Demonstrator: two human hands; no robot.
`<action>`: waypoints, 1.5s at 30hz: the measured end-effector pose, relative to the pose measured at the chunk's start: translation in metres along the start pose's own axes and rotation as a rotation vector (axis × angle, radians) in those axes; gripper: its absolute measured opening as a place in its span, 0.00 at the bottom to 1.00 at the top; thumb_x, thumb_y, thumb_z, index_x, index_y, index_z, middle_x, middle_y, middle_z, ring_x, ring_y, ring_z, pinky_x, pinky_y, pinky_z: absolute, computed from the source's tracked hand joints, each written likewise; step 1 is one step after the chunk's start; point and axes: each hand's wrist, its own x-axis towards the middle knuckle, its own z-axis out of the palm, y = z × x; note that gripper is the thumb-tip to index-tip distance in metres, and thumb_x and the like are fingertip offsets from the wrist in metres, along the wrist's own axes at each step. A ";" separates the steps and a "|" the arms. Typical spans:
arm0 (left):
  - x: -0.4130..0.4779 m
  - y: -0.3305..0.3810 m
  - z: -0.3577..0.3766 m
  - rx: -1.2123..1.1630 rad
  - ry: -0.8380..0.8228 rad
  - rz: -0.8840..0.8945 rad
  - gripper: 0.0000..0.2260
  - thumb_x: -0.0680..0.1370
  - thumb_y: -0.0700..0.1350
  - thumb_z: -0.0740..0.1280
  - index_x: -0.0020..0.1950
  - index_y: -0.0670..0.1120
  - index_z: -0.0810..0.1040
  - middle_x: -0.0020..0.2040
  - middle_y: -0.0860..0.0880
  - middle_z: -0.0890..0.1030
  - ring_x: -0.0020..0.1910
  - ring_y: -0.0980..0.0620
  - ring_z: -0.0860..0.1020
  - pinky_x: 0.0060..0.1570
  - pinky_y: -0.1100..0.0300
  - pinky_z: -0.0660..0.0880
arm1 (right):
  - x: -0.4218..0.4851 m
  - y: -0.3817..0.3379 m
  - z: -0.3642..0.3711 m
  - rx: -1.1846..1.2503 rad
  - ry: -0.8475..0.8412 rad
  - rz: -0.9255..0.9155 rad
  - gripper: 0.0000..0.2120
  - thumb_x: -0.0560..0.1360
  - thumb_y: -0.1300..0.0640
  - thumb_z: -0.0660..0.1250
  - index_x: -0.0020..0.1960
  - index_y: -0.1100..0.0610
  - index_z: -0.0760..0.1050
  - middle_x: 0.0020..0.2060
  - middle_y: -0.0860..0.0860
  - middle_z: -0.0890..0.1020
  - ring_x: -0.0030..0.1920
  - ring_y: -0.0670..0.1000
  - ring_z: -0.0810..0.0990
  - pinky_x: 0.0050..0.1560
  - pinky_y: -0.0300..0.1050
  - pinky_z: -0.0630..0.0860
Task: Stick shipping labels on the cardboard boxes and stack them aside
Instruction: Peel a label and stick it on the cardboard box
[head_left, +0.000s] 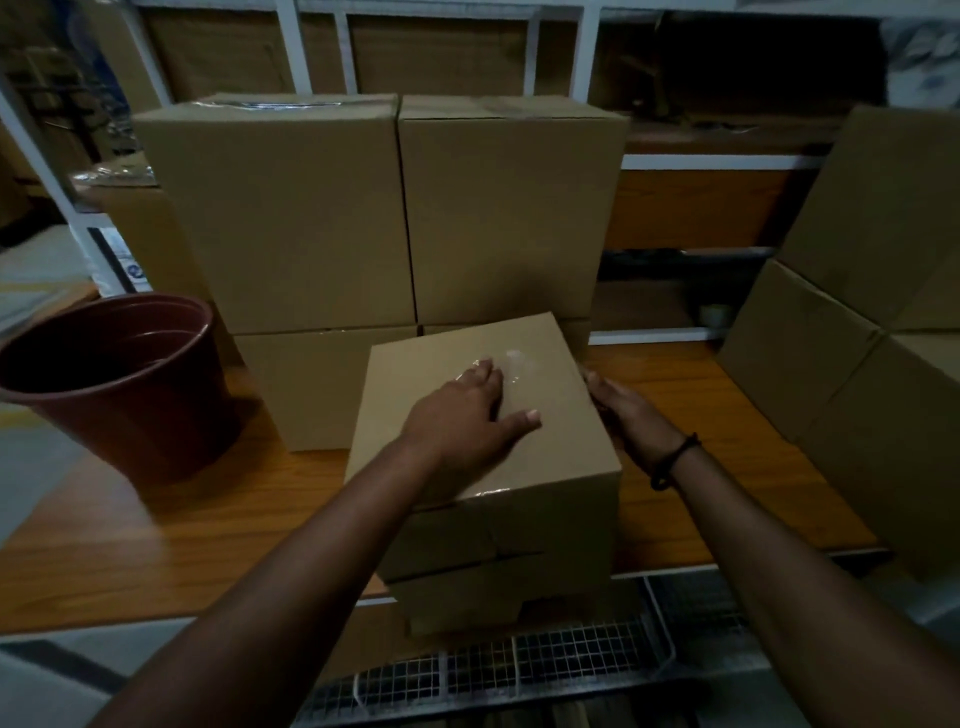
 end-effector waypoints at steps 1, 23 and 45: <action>0.002 0.002 0.004 0.014 0.002 0.001 0.37 0.78 0.69 0.53 0.80 0.50 0.51 0.81 0.50 0.51 0.78 0.48 0.56 0.72 0.48 0.61 | 0.001 0.001 -0.005 0.012 -0.010 0.017 0.37 0.66 0.34 0.69 0.73 0.40 0.66 0.61 0.52 0.80 0.61 0.55 0.79 0.60 0.60 0.76; -0.002 -0.029 -0.002 -0.380 0.359 -0.051 0.18 0.81 0.50 0.65 0.70 0.49 0.75 0.75 0.53 0.68 0.71 0.53 0.69 0.68 0.55 0.67 | 0.013 -0.039 0.016 -1.081 0.006 -0.308 0.32 0.77 0.47 0.64 0.77 0.44 0.55 0.78 0.46 0.53 0.77 0.50 0.51 0.75 0.54 0.53; -0.021 -0.047 0.006 0.071 -0.016 0.133 0.25 0.82 0.62 0.52 0.77 0.55 0.63 0.79 0.55 0.58 0.78 0.54 0.54 0.74 0.55 0.52 | 0.033 -0.058 0.044 -1.236 -0.088 -0.253 0.22 0.76 0.43 0.67 0.67 0.48 0.71 0.66 0.47 0.72 0.65 0.50 0.70 0.60 0.46 0.71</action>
